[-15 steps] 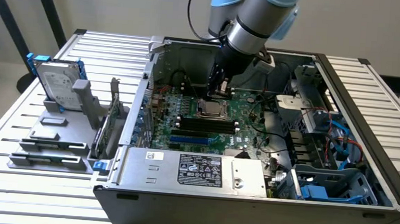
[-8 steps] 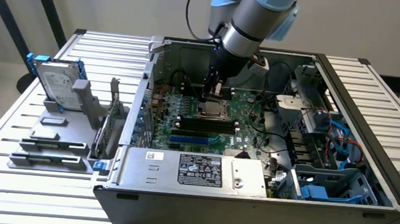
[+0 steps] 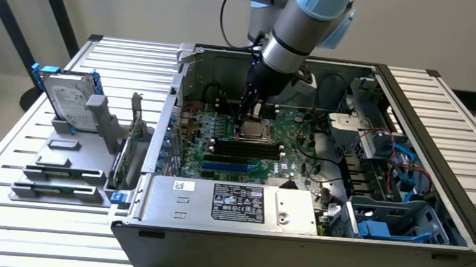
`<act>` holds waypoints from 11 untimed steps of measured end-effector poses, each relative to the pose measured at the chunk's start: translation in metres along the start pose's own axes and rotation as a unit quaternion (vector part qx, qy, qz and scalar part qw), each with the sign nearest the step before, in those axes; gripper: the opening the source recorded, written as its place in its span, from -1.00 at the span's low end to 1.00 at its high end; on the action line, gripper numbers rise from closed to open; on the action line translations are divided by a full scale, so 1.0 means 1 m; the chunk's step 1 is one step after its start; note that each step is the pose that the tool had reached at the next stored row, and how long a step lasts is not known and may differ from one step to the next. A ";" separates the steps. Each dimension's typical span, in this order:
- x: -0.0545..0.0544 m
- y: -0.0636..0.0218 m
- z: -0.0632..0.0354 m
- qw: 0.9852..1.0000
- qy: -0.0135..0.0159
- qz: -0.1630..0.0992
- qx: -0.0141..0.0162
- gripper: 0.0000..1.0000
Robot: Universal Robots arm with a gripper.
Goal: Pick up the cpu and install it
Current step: 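Close the cpu cover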
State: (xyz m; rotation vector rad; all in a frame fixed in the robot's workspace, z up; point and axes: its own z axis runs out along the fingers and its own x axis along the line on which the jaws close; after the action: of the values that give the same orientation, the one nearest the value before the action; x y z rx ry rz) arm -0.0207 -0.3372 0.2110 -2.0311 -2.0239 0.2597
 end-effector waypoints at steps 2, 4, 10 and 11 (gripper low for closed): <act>0.001 0.0006 0.0021 1.000 0.000 0.000 0.000 -0.79; 0.001 0.0012 0.0043 1.000 0.000 0.000 0.000 -0.79; 0.003 0.0027 0.0125 1.000 0.000 0.000 0.001 -0.79; 0.003 0.0026 0.0131 1.000 0.000 0.000 0.001 -0.79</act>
State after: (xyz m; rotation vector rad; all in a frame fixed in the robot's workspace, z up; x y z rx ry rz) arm -0.0221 -0.3335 0.1979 -2.0306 -2.0222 0.2604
